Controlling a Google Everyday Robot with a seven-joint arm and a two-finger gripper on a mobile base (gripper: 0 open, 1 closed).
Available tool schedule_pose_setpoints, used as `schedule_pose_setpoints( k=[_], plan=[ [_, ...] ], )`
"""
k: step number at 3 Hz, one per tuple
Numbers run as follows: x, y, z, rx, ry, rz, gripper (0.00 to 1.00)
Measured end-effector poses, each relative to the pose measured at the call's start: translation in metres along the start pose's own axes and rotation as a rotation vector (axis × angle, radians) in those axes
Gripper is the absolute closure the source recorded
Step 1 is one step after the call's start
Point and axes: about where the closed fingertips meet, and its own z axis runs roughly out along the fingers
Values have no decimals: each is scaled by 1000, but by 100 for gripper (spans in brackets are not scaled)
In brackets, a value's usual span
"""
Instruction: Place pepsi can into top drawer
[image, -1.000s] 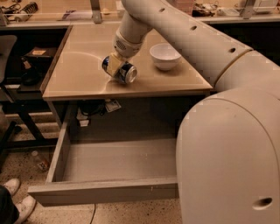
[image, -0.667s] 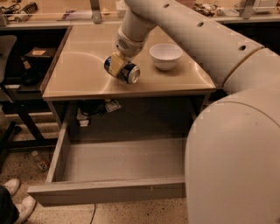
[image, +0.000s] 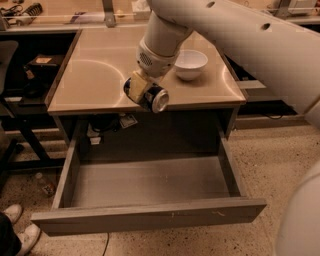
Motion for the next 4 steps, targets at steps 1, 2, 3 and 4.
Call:
schedule_pose_setpoints(
  k=[1,2,3,4],
  plan=[
    [45,33,-14,2,48,74,100],
    [45,33,-14,2,48,74,100],
    [66,42,2,-18,72,117,100],
    [88,54,36,-72,84,175,100]
  ],
)
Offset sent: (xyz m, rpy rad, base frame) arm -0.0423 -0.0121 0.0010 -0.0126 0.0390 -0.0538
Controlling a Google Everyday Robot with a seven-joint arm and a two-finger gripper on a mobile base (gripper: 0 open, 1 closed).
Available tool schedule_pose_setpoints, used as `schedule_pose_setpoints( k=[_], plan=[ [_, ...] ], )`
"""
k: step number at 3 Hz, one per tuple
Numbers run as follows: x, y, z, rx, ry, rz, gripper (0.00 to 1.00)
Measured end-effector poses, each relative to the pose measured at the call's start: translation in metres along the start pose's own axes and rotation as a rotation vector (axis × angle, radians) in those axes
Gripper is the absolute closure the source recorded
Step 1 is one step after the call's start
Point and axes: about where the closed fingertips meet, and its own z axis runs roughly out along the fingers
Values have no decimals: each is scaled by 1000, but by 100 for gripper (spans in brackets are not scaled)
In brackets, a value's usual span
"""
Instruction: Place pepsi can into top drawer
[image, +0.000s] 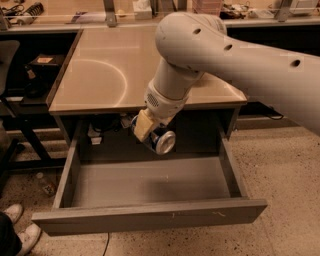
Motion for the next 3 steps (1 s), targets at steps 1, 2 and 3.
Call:
schedule_pose_setpoints(
  k=[1,2,3],
  plan=[
    [5,3,31,-45,6,17,100],
    [9,11,57,-96,13,25,100],
    [9,11,57,-96,13,25,100]
  ],
)
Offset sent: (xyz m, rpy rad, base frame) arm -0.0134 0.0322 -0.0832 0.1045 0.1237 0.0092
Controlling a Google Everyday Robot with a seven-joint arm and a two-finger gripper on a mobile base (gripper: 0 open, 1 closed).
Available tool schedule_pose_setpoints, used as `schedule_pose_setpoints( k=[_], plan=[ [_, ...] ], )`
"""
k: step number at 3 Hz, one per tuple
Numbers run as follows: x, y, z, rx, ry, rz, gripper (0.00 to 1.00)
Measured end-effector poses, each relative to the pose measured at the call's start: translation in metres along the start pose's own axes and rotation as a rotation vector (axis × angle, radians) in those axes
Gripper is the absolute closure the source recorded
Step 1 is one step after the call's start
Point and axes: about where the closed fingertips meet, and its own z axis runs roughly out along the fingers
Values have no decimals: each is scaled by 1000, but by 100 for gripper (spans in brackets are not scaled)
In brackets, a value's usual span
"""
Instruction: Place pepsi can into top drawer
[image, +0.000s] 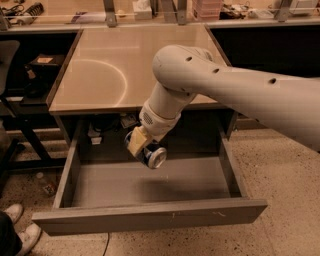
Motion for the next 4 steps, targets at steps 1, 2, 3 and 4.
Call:
schedule_pose_setpoints(
  k=[1,2,3,4],
  plan=[
    [9,3,14,-14,-14,34,100],
    [17,4,30,-26,-44,78,100],
    [19,2,42,-28,-67,100,100],
    [20,-2,61,-37,-68,120,100]
  ],
)
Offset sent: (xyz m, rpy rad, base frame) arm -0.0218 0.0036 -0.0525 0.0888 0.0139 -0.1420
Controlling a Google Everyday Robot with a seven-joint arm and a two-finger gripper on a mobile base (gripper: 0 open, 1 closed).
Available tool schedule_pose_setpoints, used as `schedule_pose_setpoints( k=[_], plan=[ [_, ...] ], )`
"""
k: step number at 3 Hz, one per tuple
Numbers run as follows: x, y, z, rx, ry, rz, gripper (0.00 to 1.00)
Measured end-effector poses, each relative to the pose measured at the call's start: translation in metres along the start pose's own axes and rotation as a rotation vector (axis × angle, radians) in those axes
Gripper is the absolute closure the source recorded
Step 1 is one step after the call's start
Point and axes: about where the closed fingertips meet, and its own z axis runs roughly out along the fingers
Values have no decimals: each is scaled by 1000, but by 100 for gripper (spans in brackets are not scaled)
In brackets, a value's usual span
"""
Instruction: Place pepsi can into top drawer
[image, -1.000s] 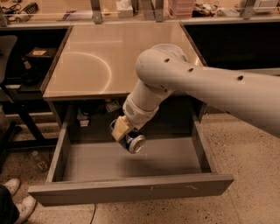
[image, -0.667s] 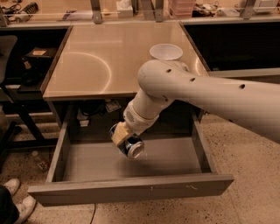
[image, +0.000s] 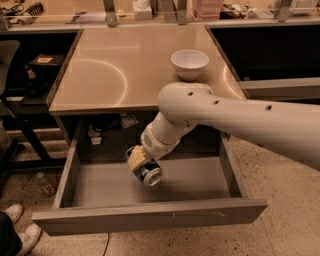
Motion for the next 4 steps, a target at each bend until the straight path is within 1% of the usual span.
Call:
schedule_pose_setpoints(
  k=[1,2,4],
  plan=[
    [5,-3,25,-20,12,26,100],
    [9,-8,44,-31,16,39,100],
    [15,-15,61,-38,16,58,100]
  ],
)
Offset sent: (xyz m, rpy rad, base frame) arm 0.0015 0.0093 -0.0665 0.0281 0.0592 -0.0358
